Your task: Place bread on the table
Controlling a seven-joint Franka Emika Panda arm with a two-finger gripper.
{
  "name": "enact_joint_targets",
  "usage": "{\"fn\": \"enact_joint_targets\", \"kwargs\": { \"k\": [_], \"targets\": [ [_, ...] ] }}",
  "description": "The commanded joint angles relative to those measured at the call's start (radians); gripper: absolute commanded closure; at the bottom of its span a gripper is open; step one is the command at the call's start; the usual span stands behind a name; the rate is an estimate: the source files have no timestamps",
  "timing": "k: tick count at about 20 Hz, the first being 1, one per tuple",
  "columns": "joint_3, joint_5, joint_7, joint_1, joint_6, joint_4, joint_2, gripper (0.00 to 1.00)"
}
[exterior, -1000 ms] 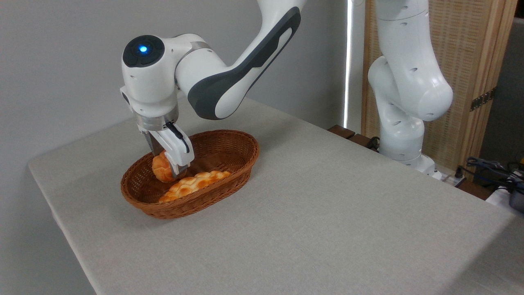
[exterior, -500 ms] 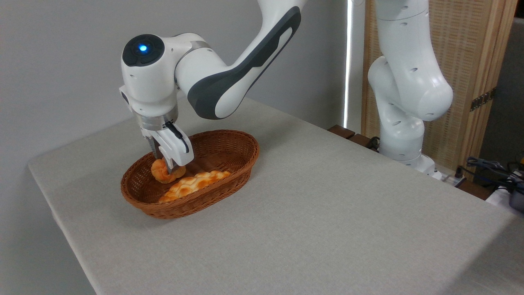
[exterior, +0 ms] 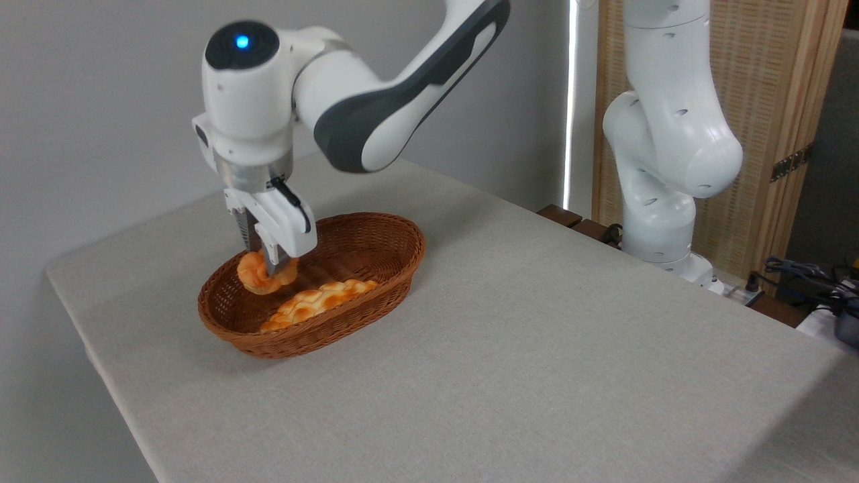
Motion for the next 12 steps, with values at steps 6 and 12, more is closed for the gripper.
{"fn": "enact_joint_targets", "kwargs": {
  "k": [6,12],
  "targets": [
    [0.133,0.234,0.022,-0.001,-0.113,0.005,-0.103,0.56],
    [0.21,0.309,0.044,0.001,-0.114,-0.005,-0.089,0.46]
  ]
}}
